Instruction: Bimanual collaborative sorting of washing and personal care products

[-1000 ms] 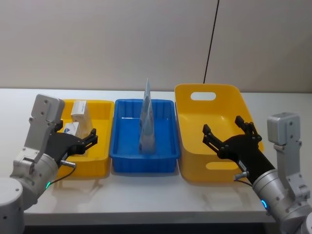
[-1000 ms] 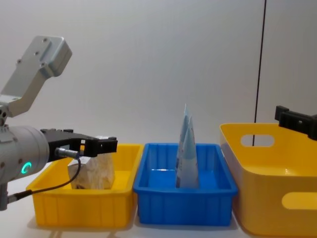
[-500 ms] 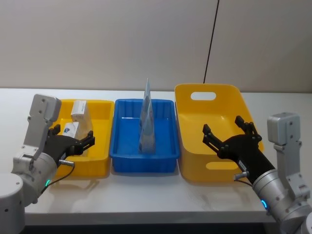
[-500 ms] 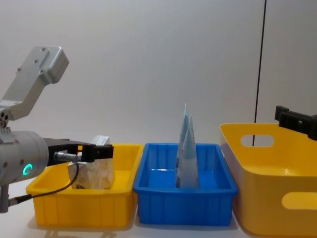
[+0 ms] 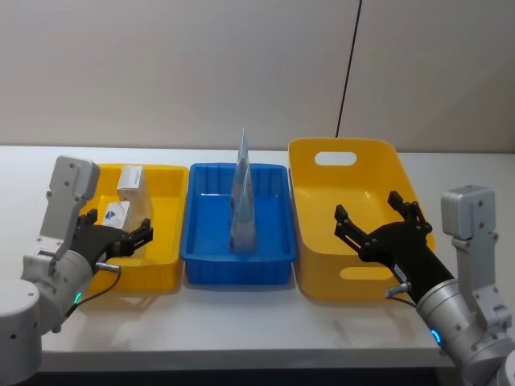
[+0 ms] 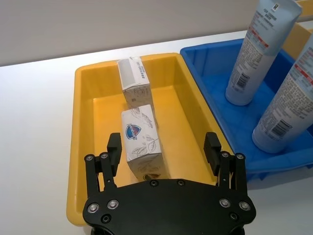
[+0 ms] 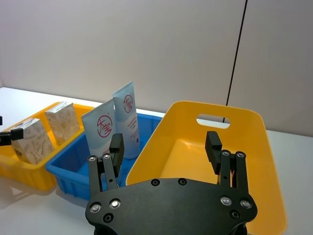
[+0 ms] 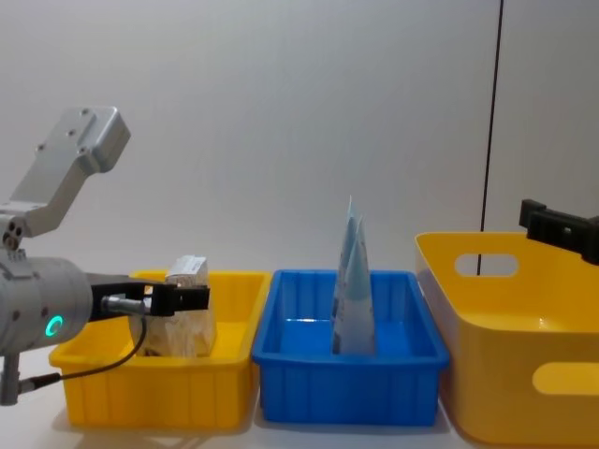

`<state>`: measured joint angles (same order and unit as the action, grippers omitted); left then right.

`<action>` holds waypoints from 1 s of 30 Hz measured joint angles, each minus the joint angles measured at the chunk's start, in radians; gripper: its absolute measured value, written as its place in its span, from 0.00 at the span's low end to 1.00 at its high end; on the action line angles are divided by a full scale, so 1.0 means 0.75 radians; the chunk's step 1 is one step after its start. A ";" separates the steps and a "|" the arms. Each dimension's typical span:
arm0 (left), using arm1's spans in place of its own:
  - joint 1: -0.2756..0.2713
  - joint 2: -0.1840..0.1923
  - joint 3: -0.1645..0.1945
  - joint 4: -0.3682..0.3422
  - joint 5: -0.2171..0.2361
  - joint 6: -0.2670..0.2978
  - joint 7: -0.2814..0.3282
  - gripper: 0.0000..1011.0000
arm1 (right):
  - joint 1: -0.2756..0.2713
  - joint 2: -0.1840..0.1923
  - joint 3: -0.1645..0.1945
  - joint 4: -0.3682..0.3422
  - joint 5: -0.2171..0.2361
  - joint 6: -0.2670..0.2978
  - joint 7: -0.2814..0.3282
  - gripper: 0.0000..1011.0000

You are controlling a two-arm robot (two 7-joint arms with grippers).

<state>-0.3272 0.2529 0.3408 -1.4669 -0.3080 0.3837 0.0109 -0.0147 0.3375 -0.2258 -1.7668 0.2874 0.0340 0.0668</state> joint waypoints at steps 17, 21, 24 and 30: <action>-0.055 -0.031 -0.007 0.127 0.029 -0.029 -0.010 0.99 | 0.000 0.000 0.000 0.000 0.000 0.000 0.000 0.99; -0.065 -0.037 -0.008 0.154 0.037 -0.036 -0.008 0.99 | 0.000 0.000 0.000 0.000 0.000 0.000 0.000 0.99; -0.071 -0.043 -0.010 0.172 0.043 -0.041 -0.008 0.99 | 0.000 0.000 0.000 0.000 0.000 0.000 0.000 0.99; -0.084 -0.053 -0.015 0.210 0.049 -0.052 -0.008 0.99 | 0.000 0.000 0.000 0.000 0.000 0.000 0.000 0.99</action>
<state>-0.3900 0.2129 0.3294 -1.3093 -0.2714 0.3449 0.0051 -0.0147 0.3375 -0.2258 -1.7668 0.2874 0.0340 0.0668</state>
